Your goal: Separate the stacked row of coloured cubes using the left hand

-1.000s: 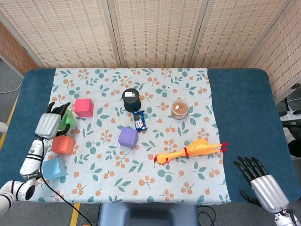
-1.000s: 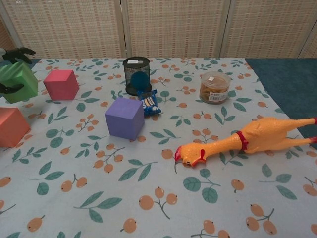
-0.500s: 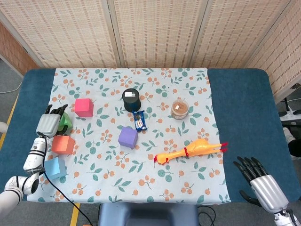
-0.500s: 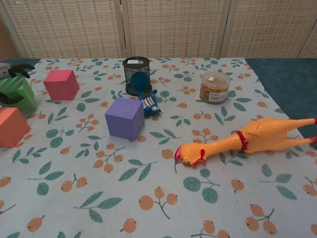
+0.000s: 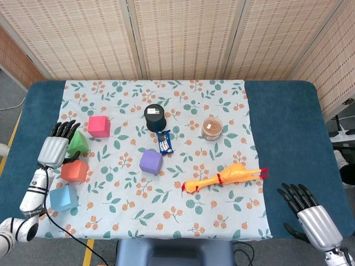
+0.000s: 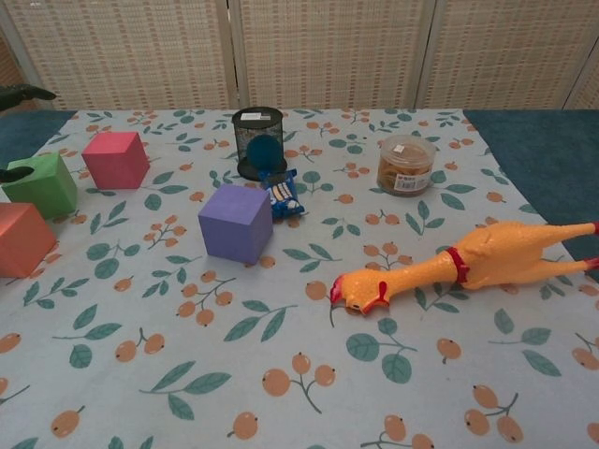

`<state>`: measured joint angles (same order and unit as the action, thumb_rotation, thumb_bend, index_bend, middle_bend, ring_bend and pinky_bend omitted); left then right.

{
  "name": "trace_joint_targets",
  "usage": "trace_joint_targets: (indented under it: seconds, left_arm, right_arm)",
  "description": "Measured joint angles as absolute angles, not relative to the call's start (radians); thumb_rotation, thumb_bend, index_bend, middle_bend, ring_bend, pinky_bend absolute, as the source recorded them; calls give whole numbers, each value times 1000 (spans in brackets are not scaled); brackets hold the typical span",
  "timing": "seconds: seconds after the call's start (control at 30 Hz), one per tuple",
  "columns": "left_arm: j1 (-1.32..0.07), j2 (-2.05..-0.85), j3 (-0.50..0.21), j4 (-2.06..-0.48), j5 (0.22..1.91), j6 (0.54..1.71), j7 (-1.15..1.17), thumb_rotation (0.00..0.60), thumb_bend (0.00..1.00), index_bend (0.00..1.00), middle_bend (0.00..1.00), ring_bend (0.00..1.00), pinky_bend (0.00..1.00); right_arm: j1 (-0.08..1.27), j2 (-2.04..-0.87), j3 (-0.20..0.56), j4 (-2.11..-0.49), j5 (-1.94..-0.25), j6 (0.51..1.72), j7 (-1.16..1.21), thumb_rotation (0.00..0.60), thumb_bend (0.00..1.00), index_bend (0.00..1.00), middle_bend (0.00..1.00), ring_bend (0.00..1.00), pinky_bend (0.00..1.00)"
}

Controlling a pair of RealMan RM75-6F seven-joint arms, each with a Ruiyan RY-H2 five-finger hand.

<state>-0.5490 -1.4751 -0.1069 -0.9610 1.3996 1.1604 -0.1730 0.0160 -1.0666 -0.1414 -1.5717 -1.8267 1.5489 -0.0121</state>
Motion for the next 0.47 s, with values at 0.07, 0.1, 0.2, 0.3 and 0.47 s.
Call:
trace_joint_targets:
  seconds: [0.07,0.1,0.2,0.3,0.47]
  left_arm:
    - [-503,-1432,-83,-1063,1451,1282,-168,600,326,0,0,0,16]
    - [-480,-1411,-70,-1114,1474,1335,-163,600,325,0,0,0,16]
    - [-391,-1342,-14,-1293,1546,1490,-134,600,324,0,0,0,15]
    - [-281,-1281,61,-1438,1605,1580,-105,600,330,0,0,0,10]
    - [-213,-1217,126,-1500,1679,1591,-85,600,331,0,0,0,6]
  right_arm:
    - [16,-1071,-138,-1569,-1822,1548,-16,600,189,0,0,0,0]
    - [17,-1074,-136,-1567,-1818,1544,-17,600,189,0,0,0,0]
    - [18,-1082,-131,-1565,-1807,1537,-24,600,189,0,0,0,0]
    - [17,-1087,-125,-1562,-1803,1543,-27,600,189,0,0,0,0]
    - [12,-1096,-111,-1554,-1791,1559,-24,600,189,0,0,0,0]
